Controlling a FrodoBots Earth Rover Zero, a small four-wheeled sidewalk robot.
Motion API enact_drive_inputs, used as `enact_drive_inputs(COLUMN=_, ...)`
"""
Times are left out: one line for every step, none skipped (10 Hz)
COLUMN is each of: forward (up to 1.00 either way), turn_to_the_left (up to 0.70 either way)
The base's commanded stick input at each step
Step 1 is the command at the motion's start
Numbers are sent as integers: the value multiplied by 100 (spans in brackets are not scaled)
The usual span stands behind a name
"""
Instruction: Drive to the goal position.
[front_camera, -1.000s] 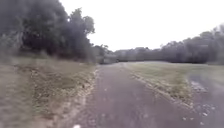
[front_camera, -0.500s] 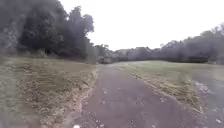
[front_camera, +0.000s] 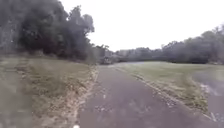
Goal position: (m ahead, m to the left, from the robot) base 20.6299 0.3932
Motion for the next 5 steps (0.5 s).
enact_drive_inputs(forward=45, turn_to_the_left=0)
enact_drive_inputs(forward=45, turn_to_the_left=0)
enact_drive_inputs(forward=45, turn_to_the_left=0)
enact_drive_inputs(forward=45, turn_to_the_left=0)
enact_drive_inputs(forward=45, turn_to_the_left=0)
